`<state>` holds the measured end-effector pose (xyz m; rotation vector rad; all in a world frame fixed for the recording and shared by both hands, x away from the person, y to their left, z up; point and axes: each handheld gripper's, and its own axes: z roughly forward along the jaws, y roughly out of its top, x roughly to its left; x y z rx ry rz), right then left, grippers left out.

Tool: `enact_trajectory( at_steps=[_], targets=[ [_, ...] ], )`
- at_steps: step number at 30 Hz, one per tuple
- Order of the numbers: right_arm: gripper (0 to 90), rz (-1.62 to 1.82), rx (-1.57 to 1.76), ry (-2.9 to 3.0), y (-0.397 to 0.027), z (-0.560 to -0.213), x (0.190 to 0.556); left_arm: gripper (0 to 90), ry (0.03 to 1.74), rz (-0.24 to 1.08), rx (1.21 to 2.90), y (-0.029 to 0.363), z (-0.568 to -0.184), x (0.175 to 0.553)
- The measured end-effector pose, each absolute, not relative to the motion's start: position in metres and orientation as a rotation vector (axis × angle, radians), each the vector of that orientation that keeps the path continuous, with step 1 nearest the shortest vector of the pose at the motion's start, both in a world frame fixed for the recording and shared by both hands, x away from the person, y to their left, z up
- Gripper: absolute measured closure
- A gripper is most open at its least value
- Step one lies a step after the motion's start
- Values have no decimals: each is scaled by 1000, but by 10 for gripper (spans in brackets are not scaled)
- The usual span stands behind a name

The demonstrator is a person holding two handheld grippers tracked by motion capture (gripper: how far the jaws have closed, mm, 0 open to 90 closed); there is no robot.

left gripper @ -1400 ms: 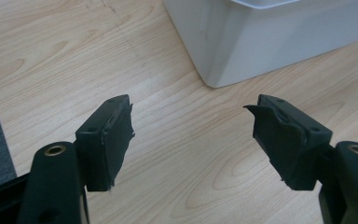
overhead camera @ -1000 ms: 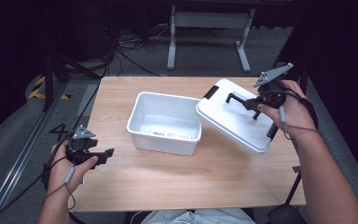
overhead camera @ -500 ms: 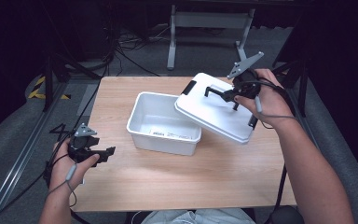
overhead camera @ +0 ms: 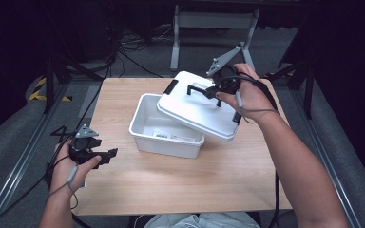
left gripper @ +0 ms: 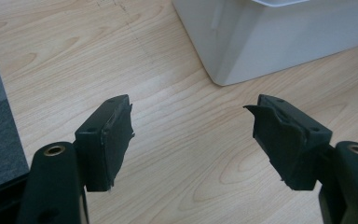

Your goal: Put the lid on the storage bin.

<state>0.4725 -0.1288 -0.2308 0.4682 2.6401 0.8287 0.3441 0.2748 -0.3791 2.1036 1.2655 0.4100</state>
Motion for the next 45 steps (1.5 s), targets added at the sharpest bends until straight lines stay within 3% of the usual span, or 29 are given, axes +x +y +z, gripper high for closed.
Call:
enact_trajectory(
  at_steps=[18, 45],
  targets=[
    [851, 836, 362, 2681, -78, -250, 487, 288, 1279, 414, 2090, 279, -379, 340],
    [851, 876, 264, 2745, -47, -283, 494, 287, 1271, 410, 2097, 280, -377, 341]
  ],
)
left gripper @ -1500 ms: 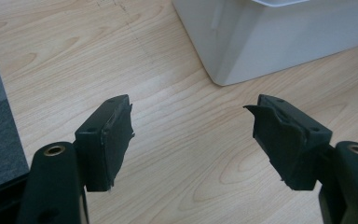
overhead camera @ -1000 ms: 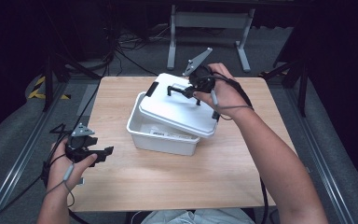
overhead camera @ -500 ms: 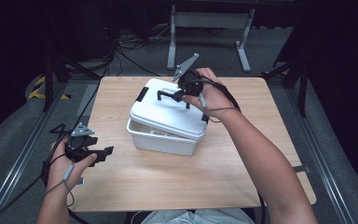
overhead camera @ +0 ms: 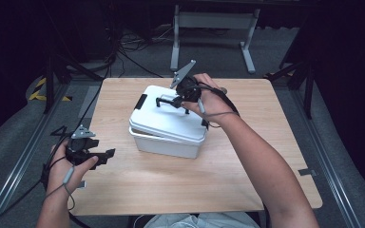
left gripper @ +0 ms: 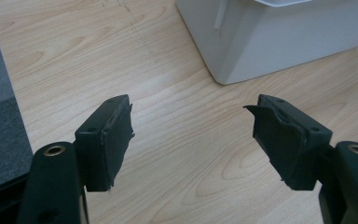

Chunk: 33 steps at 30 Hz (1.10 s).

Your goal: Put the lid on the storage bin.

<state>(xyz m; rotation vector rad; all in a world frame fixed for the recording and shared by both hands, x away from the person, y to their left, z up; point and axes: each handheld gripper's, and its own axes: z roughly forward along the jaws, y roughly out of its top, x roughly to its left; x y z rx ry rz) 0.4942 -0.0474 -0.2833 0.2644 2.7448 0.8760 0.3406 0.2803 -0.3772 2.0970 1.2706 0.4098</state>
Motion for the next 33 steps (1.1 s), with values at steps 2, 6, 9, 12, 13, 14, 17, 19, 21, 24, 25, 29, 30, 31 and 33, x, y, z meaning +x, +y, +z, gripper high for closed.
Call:
enact_trajectory(
  at_steps=[2, 6, 9, 12, 13, 14, 17, 19, 21, 24, 25, 29, 30, 31, 33],
  targets=[
    [850, 876, 251, 2746, -48, -283, 493, 287, 1270, 410, 2095, 280, -378, 341],
    [850, 900, 203, 2752, -46, -283, 491, 287, 1275, 406, 2095, 278, -378, 341],
    [850, 925, 184, 2771, -44, -283, 489, 287, 1269, 406, 2103, 278, -378, 341],
    [850, 894, 176, 2759, -41, -284, 489, 286, 1265, 406, 2105, 279, -378, 341],
    [849, 891, 178, 2763, -41, -284, 490, 286, 1266, 406, 2104, 279, -379, 341],
    [848, 892, 186, 2763, -41, -284, 491, 286, 1269, 406, 2097, 279, -379, 341],
    [841, 895, 193, 2758, -41, -284, 493, 286, 1270, 401, 2097, 279, -379, 341],
    [835, 888, 188, 2753, -40, -286, 494, 286, 1268, 402, 2098, 279, -379, 341],
    [832, 878, 182, 2748, -38, -288, 495, 286, 1266, 401, 2100, 278, -380, 341],
    [829, 853, 172, 2749, -35, -289, 496, 286, 1267, 400, 2100, 279, -379, 341],
    [831, 855, 173, 2751, -35, -289, 496, 286, 1267, 401, 2098, 279, -380, 341],
    [847, 825, 170, 2774, -36, -292, 492, 286, 1266, 400, 2100, 279, -380, 341],
    [847, 822, 162, 2772, -37, -292, 491, 286, 1264, 399, 2102, 279, -380, 341],
    [847, 822, 162, 2768, -38, -292, 490, 285, 1268, 398, 2098, 279, -380, 341],
    [847, 819, 164, 2772, -39, -292, 490, 285, 1268, 398, 2099, 279, -380, 341]
  ],
)
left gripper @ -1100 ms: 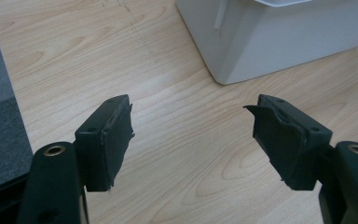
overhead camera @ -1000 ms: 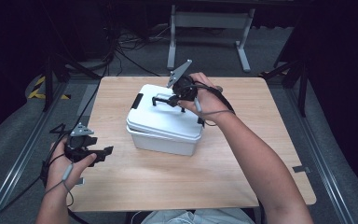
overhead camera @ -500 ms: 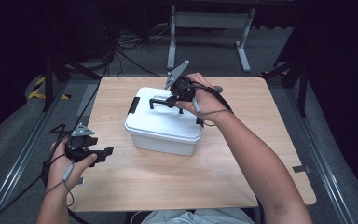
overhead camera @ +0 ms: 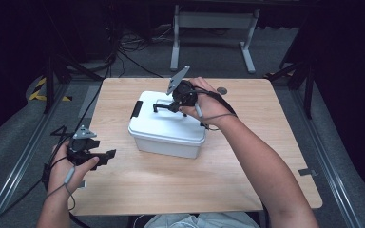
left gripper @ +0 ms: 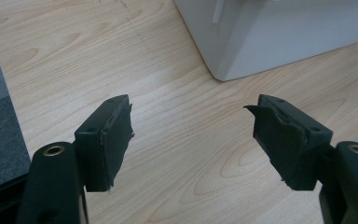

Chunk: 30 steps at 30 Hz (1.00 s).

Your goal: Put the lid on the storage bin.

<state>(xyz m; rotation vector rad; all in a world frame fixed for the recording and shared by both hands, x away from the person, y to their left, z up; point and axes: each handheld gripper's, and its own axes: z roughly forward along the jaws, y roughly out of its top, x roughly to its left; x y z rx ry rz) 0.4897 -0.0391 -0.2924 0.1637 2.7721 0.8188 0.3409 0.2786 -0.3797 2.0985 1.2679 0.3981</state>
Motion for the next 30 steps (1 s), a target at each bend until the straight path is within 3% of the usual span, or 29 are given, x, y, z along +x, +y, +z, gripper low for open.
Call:
enact_trajectory(
  at_steps=[12, 26, 30],
  targets=[
    [835, 851, 202, 2753, -43, -294, 487, 285, 1270, 398, 2106, 277, -381, 341],
    [616, 942, 281, 2725, -51, -280, 477, 281, 1265, 381, 2116, 274, -383, 345],
    [609, 979, 275, 2711, -54, -272, 471, 280, 1267, 380, 2116, 274, -383, 346]
  ],
)
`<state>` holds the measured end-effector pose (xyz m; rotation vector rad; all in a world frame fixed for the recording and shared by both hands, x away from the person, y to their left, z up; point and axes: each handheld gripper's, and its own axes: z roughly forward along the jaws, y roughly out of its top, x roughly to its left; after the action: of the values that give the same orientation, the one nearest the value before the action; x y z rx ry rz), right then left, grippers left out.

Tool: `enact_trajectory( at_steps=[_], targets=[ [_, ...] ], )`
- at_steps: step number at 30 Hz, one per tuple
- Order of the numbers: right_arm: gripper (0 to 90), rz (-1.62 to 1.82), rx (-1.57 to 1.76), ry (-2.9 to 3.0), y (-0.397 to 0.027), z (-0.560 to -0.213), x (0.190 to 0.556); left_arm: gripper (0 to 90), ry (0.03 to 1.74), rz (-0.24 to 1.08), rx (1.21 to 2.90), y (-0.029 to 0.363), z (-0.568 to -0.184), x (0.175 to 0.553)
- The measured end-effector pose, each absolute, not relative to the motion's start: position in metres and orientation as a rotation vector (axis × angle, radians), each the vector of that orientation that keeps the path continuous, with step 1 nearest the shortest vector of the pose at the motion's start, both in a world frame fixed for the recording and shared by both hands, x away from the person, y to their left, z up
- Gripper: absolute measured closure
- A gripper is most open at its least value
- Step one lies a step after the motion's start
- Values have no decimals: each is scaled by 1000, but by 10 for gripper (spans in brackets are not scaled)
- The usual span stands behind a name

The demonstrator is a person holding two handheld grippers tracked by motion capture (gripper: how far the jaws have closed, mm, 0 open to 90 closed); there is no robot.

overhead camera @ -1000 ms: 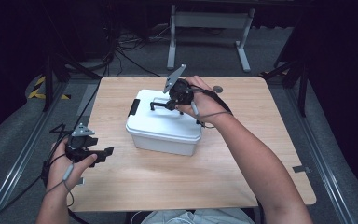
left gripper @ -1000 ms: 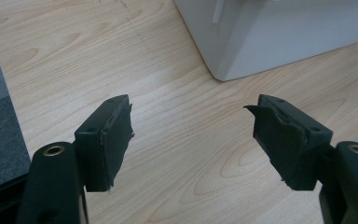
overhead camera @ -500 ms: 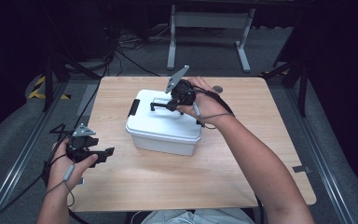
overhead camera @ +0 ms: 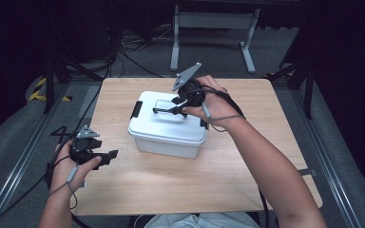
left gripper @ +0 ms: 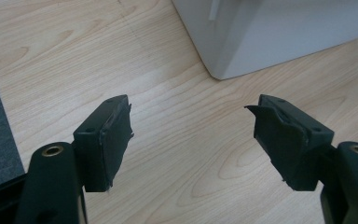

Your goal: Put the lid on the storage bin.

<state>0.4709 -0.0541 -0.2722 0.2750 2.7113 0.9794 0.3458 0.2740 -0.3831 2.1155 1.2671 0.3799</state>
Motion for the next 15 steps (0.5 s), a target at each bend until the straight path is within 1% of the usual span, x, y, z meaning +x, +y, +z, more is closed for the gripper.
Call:
enact_trajectory(
  at_steps=[9, 13, 15],
  targets=[
    [590, 1022, 304, 2674, -67, -254, 463, 279, 1259, 379, 2119, 273, -383, 348],
    [570, 1044, 324, 2660, -75, -248, 461, 279, 1259, 381, 2113, 273, -382, 348],
    [547, 1051, 350, 2654, -79, -246, 459, 279, 1258, 381, 2111, 274, -382, 348]
  ],
)
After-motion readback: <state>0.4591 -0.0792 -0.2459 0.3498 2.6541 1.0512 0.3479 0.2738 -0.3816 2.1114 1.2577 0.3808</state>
